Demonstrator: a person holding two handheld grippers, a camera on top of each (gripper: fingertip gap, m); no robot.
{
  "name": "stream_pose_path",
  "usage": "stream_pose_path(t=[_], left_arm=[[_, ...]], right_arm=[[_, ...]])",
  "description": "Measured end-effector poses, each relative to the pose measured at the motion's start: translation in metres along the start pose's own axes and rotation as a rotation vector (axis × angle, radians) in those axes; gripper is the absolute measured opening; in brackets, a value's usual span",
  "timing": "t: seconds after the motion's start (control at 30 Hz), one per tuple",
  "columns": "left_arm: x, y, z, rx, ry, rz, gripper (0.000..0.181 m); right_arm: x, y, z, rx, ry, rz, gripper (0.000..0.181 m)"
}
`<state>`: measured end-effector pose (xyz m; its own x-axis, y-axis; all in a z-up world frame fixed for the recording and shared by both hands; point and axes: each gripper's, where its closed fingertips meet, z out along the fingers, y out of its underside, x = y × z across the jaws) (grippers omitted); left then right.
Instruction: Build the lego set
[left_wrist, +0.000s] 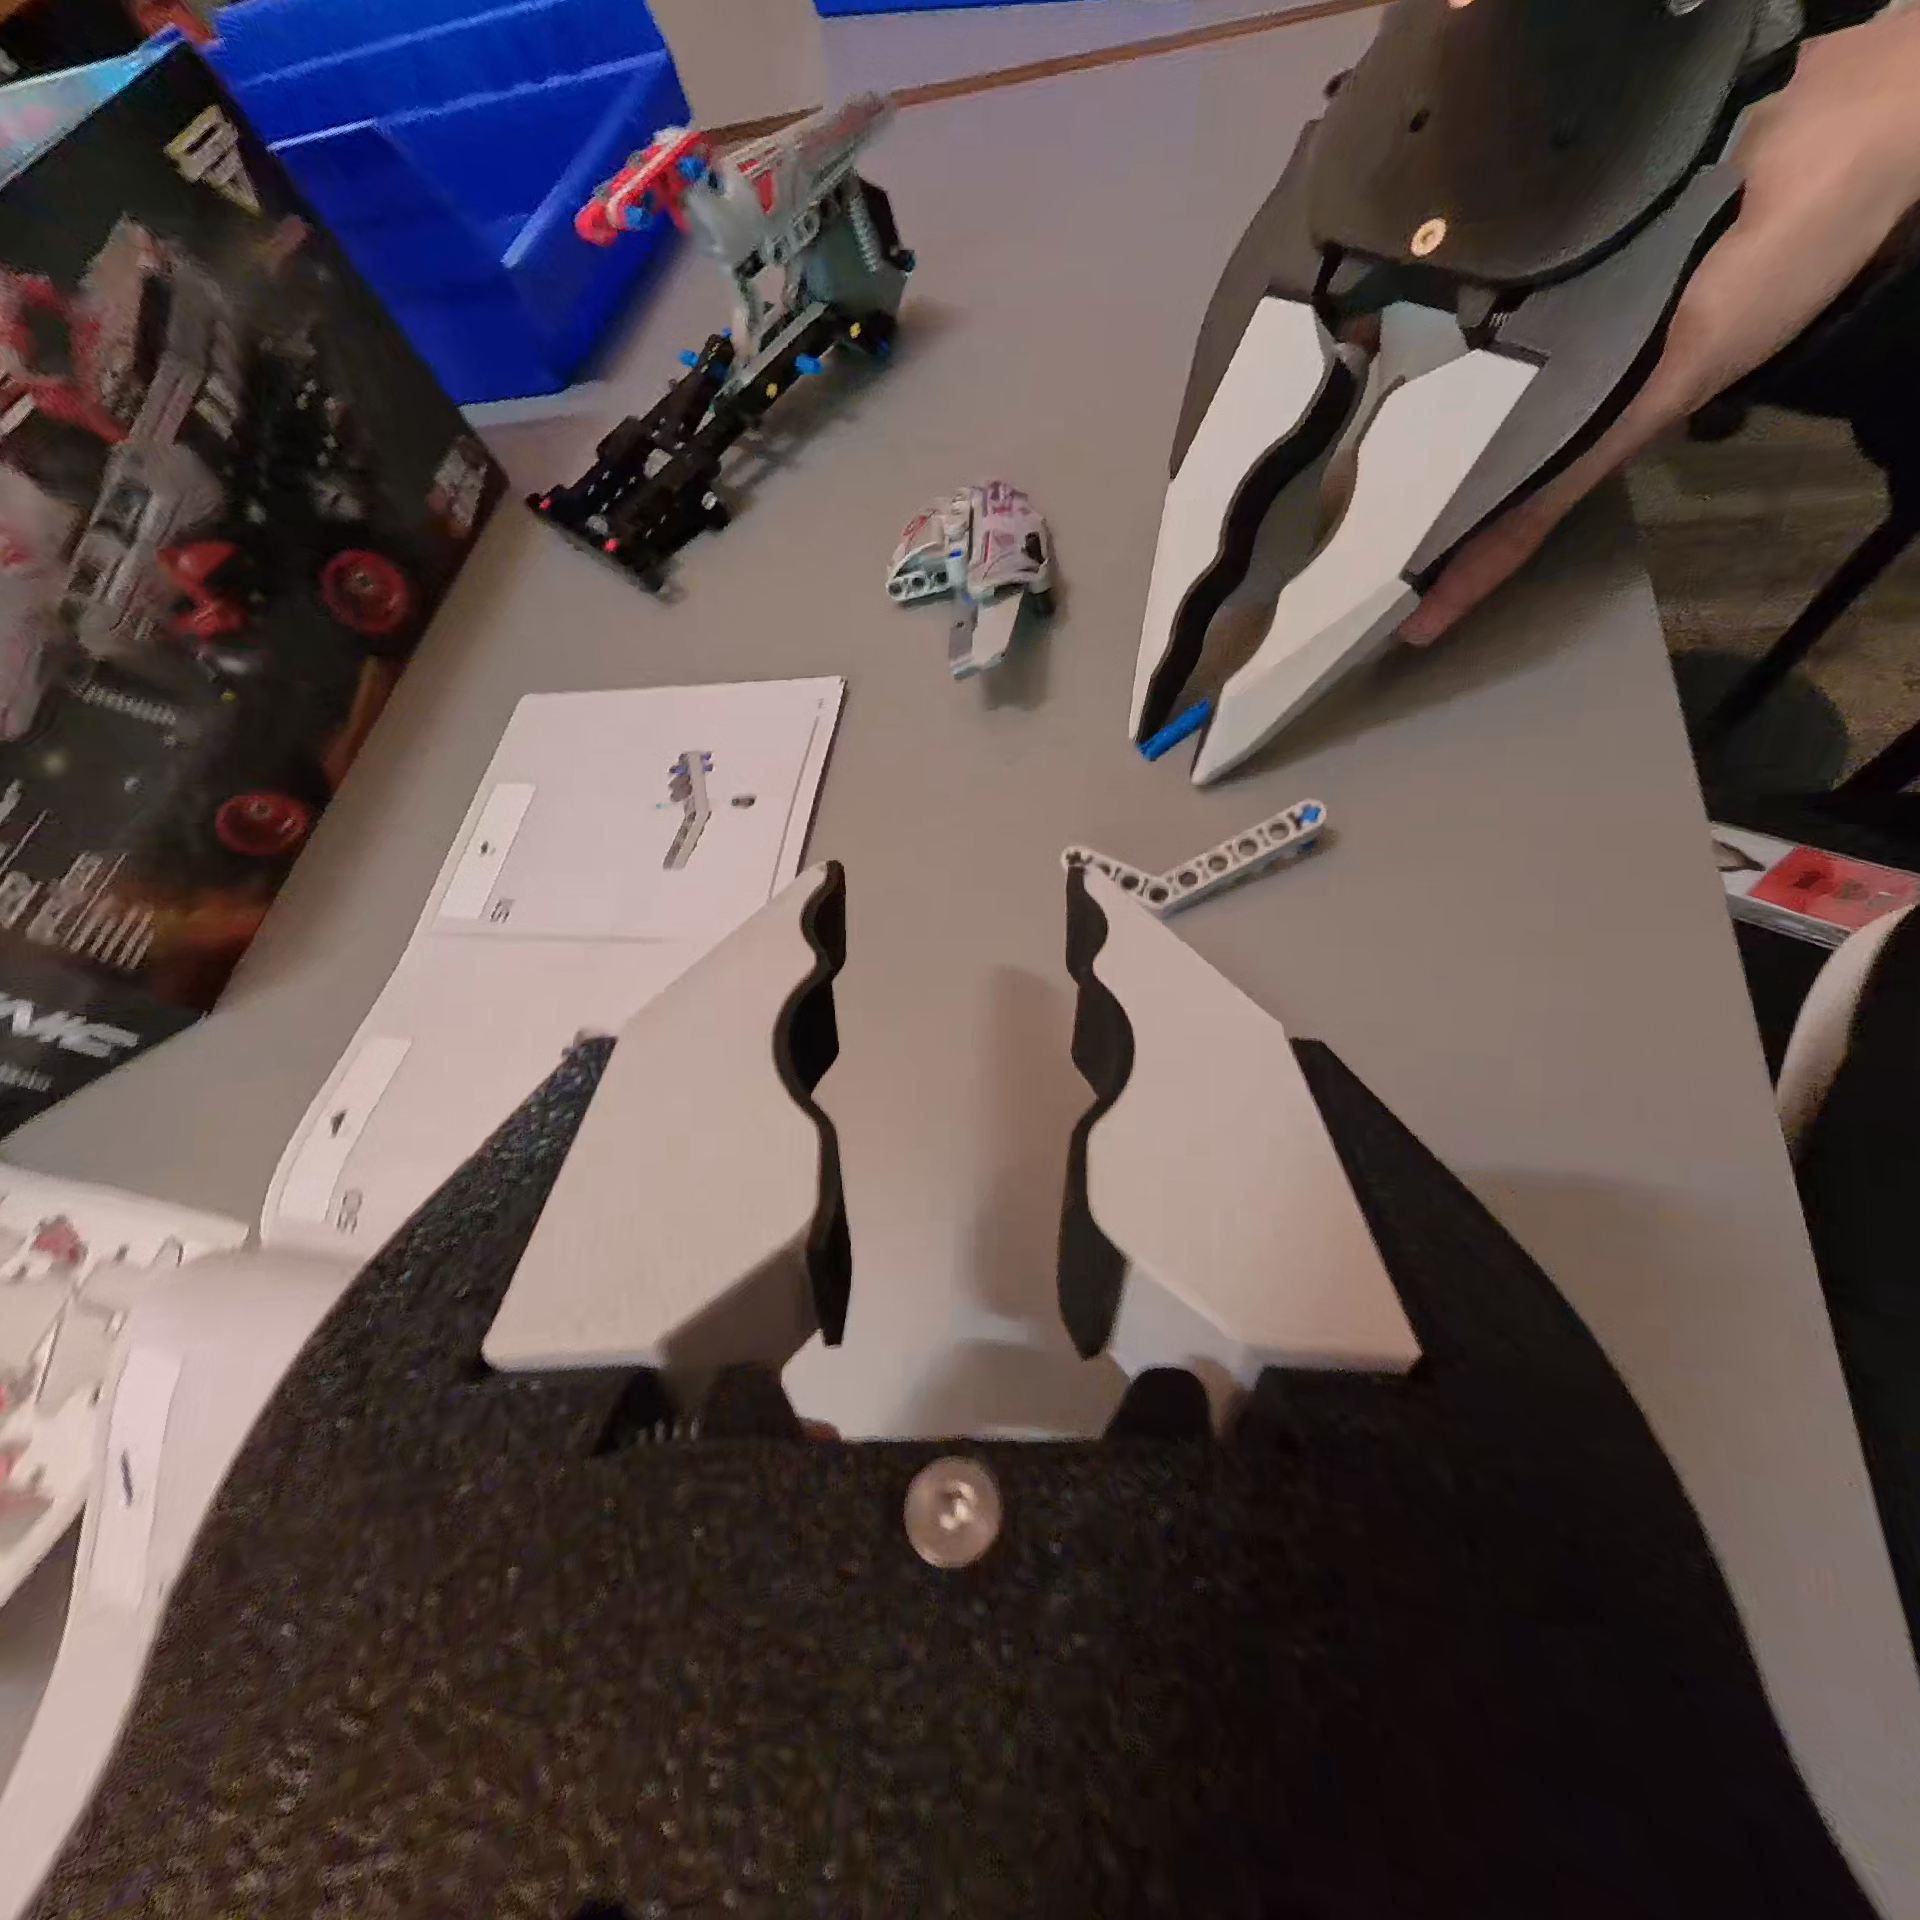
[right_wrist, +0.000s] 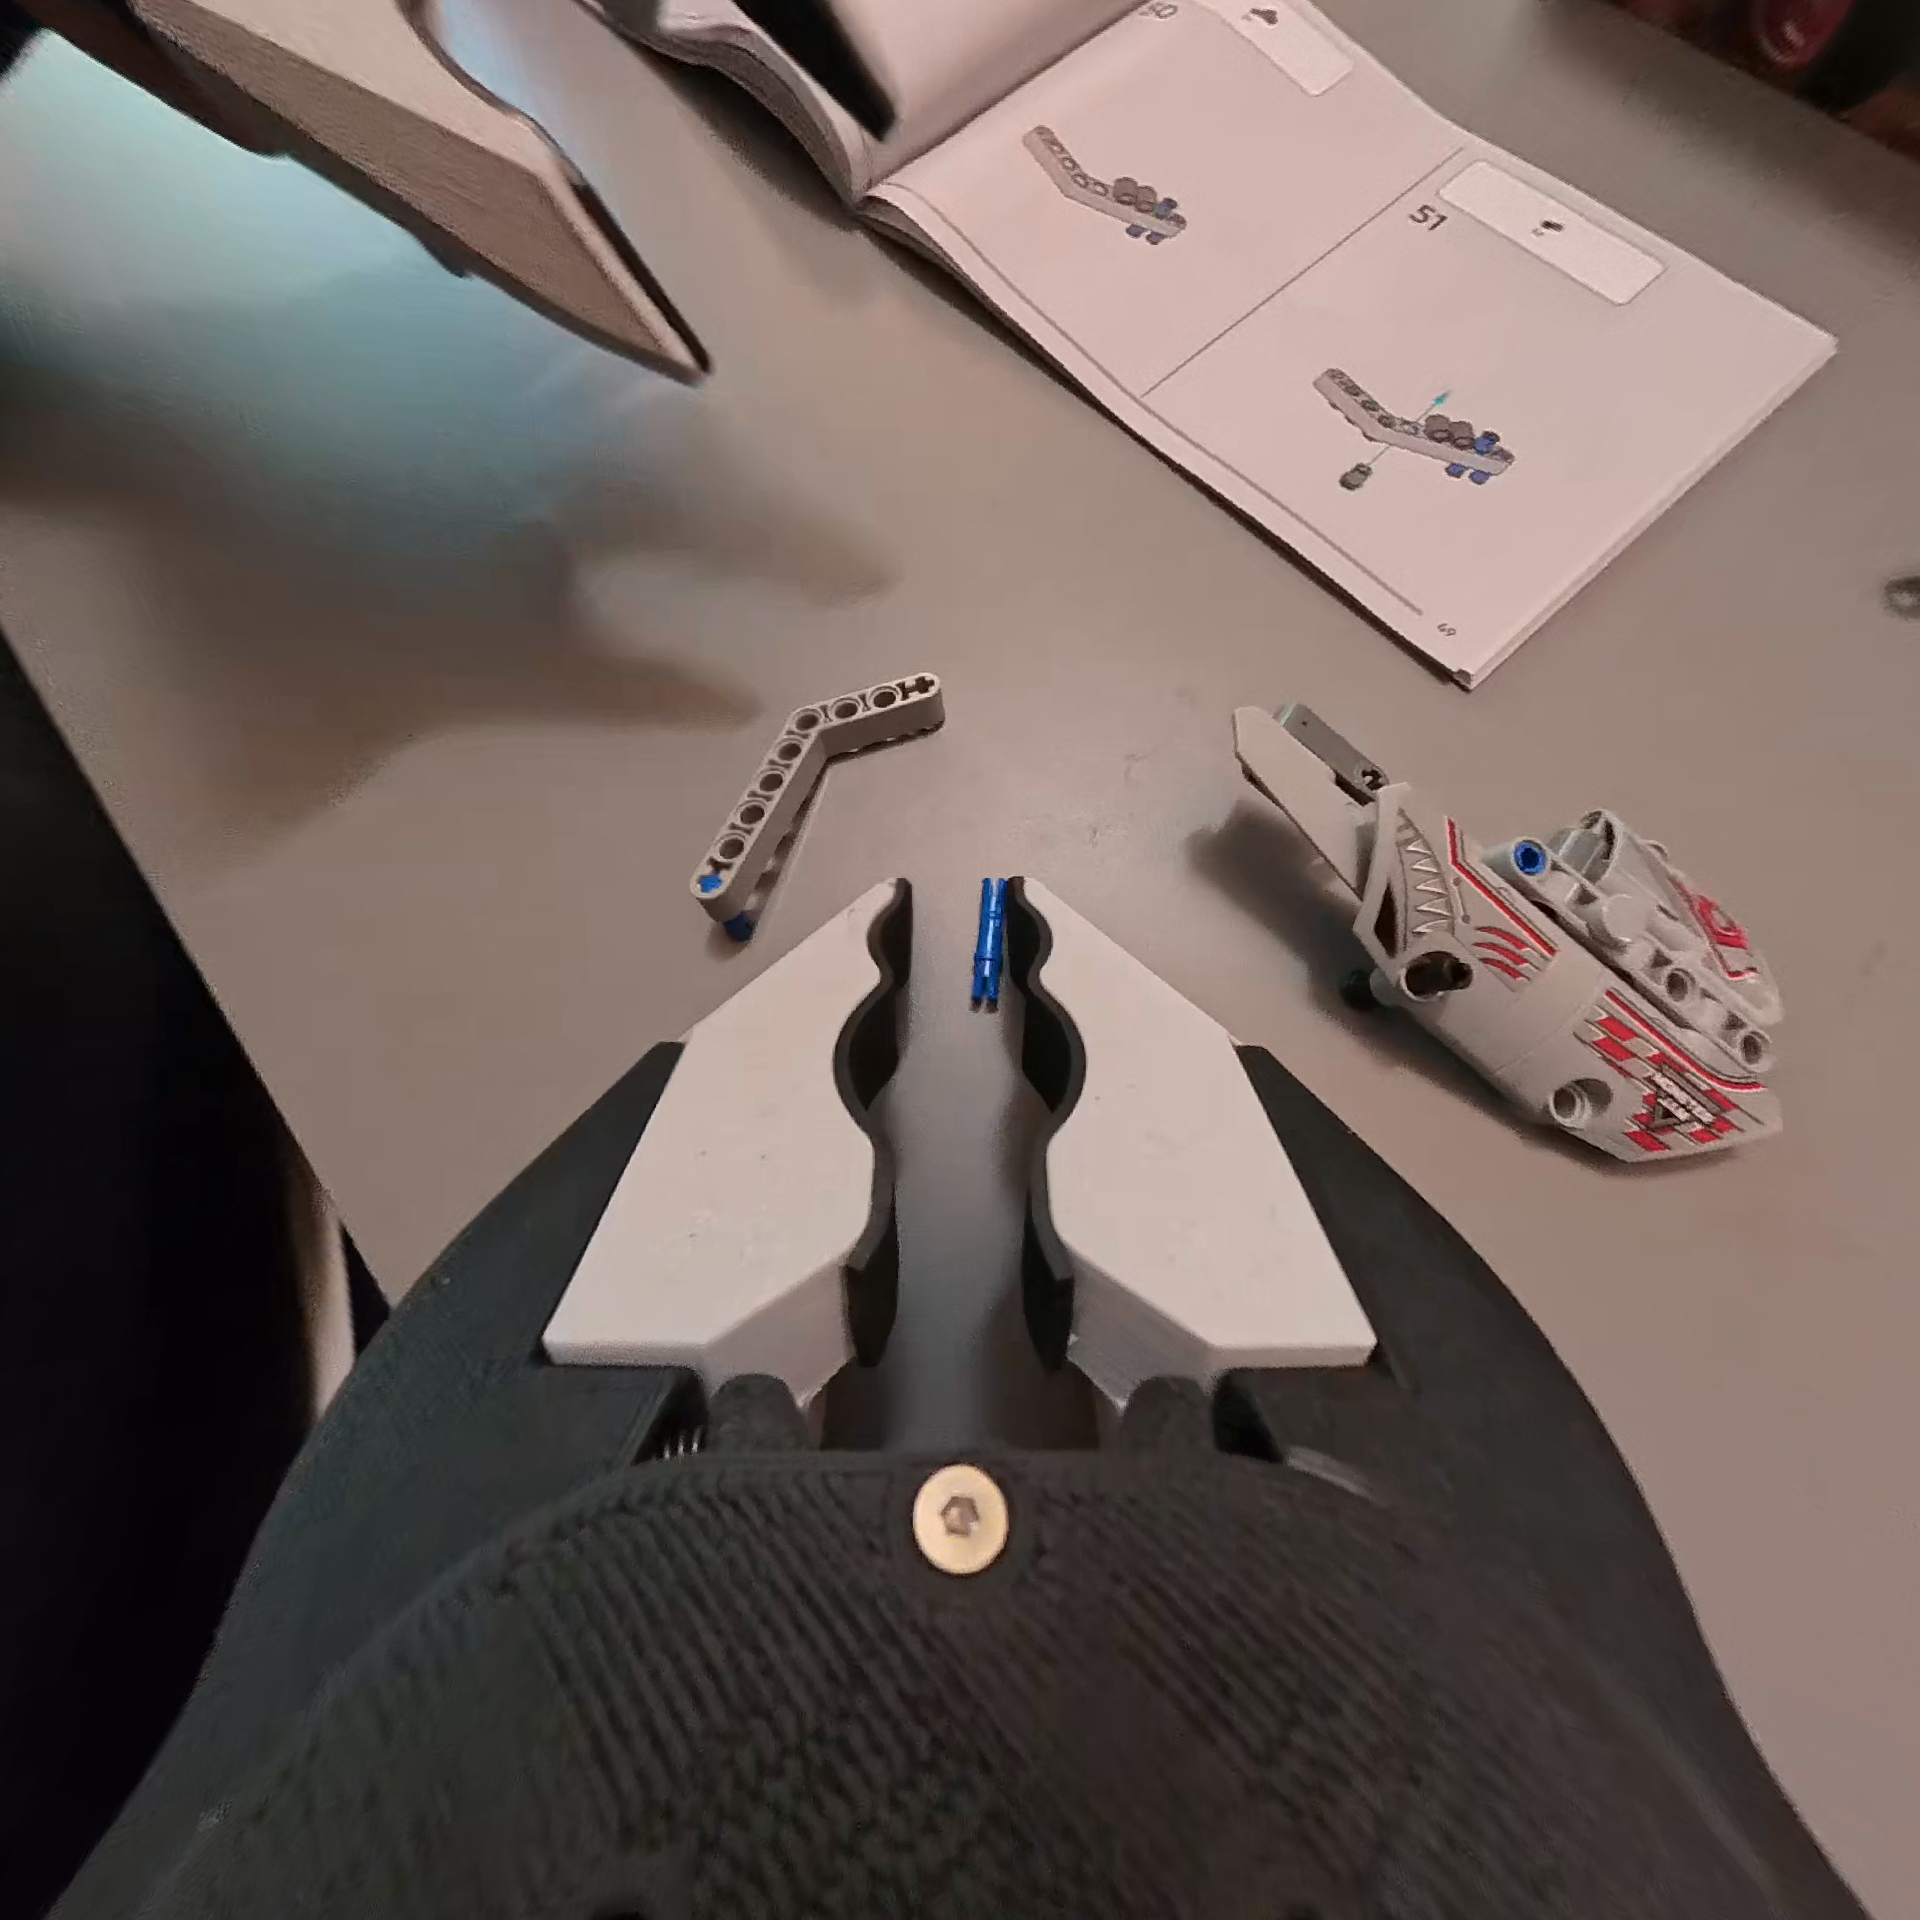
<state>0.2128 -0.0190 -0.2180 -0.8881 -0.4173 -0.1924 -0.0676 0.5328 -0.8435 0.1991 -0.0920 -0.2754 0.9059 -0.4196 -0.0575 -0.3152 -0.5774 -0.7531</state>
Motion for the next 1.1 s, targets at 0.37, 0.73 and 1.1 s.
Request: stream_pose_path(t=[0.37,0.73,1.1], left_arm=[[0.010,-0.014,0.016,0.062,0.123,0.017,0.038],[0.040,-0.008,0.015,0.085,0.190,-0.038,0.038],[0.028,-0.021,0.015,0.112,-0.054,0.221,0.036]], right_arm=[[0.011,0.011,-0.014,0.002,0.057,0.026,0.022],[0.005,0.013,-0.014,-0.006,0.058,-0.048,0.003],[0.006,-0.016,-0.030,0.189,-0.008,0.120,0.003]])
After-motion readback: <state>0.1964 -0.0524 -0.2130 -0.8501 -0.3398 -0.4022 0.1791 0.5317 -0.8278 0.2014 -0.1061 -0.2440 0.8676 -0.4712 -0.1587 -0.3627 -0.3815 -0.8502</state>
